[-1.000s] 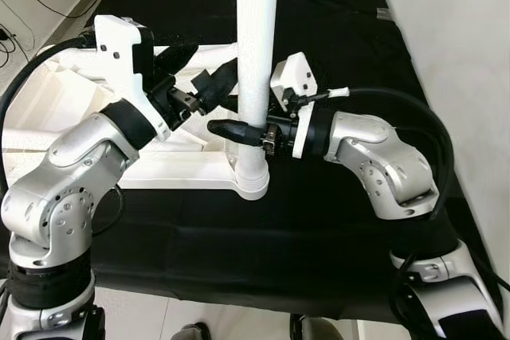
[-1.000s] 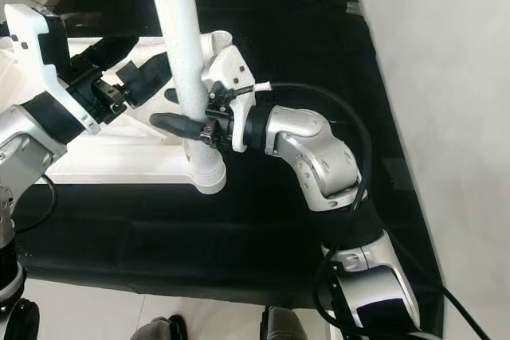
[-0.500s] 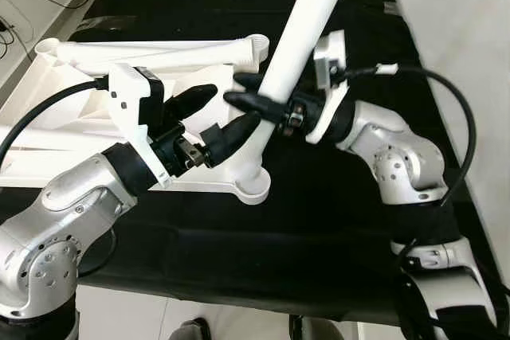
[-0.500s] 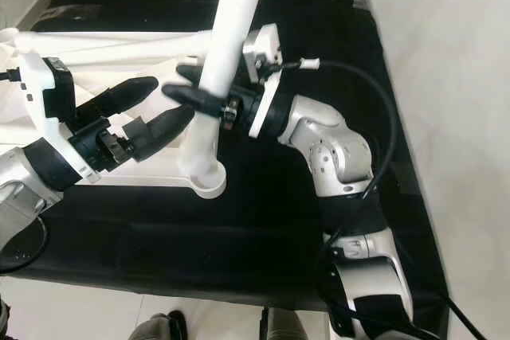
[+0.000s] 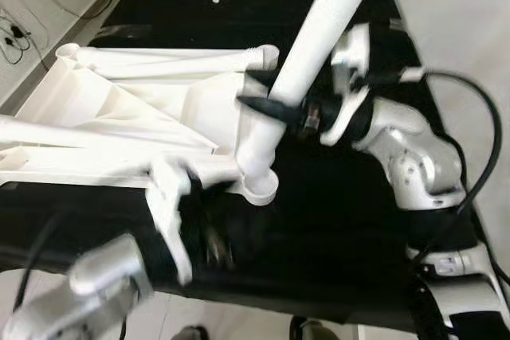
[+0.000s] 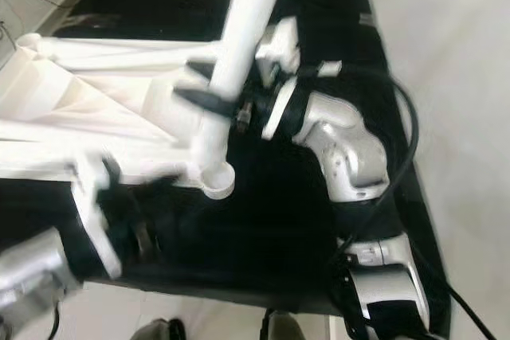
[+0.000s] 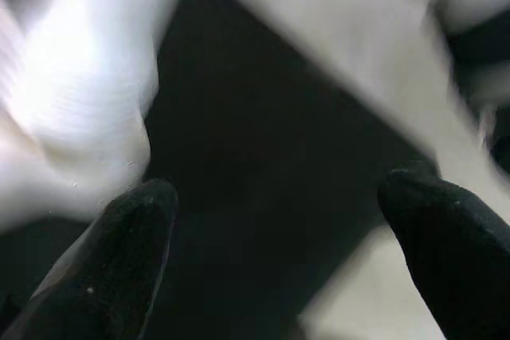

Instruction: Building children table

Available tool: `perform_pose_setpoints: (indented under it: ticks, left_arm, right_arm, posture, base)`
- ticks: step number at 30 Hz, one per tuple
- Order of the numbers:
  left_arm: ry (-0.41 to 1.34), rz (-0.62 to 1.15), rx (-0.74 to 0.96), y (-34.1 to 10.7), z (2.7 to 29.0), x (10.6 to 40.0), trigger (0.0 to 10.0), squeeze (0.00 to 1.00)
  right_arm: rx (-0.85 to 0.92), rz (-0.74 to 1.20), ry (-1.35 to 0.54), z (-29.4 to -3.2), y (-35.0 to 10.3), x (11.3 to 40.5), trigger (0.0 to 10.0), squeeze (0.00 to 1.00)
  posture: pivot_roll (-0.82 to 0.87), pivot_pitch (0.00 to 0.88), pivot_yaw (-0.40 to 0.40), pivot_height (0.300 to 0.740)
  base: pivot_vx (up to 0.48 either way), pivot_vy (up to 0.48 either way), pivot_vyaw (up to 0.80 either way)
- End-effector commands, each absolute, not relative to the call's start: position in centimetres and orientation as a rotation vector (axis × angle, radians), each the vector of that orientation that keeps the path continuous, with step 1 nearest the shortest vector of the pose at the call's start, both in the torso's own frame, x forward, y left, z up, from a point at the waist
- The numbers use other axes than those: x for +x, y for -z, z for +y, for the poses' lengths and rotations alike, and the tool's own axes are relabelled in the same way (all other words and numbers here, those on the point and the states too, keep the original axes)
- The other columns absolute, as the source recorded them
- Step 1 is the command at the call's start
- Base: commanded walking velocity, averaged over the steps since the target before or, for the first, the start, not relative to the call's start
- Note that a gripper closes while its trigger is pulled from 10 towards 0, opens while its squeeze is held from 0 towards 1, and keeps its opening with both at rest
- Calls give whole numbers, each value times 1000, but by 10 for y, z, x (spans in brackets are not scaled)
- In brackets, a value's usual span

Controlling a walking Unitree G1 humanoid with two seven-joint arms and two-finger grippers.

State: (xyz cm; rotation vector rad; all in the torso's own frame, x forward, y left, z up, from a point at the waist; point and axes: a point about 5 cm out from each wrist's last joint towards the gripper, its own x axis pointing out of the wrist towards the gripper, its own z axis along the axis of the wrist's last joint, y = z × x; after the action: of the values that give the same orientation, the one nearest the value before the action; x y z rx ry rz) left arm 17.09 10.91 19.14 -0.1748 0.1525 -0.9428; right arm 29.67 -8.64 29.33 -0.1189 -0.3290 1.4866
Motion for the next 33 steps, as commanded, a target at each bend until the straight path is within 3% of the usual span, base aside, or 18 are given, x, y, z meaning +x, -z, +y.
perform_pose_setpoints:
  ticks: [1, 8, 12, 16, 25, 33]
  left_arm:
    - [953, 156, -145, -190, 107, 167, 10000, 0]
    - [920, 293, -45, -165, 98, 132, 10000, 0]
    - [904, 285, -36, -166, 97, 127, 10000, 0]
    - [780, 206, 94, -168, 106, 131, 10000, 0]
    - [512, 75, 365, -175, 121, 131, 10000, 0]
    - [474, 39, 416, -176, 122, 128, 10000, 0]
  right_arm:
    - [-156, -354, -1568, -78, -298, 286, 10000, 0]
    - [-205, -295, -1759, -76, -293, 289, 10000, 0]
    - [-228, -281, -1841, -80, -296, 288, 10000, 0]
    - [-278, -267, -1962, -83, -303, 293, 10000, 0]
    - [-352, -317, -1964, -72, -316, 312, 10000, 0]
    - [-357, -322, -1982, -61, -320, 315, 10000, 0]
  posture:
    - [28, 206, 15, 740]
    - [53, 272, 27, 740]
    - [63, 296, 33, 740]
    - [78, 329, 36, 740]
    - [132, 366, 32, 740]
    - [138, 399, 14, 740]
  base:
    - [0, 0, 0]
    - [0, 0, 0]
    - [0, 0, 0]
    - [0, 0, 0]
    - [0, 0, 0]
    - [0, 0, 0]
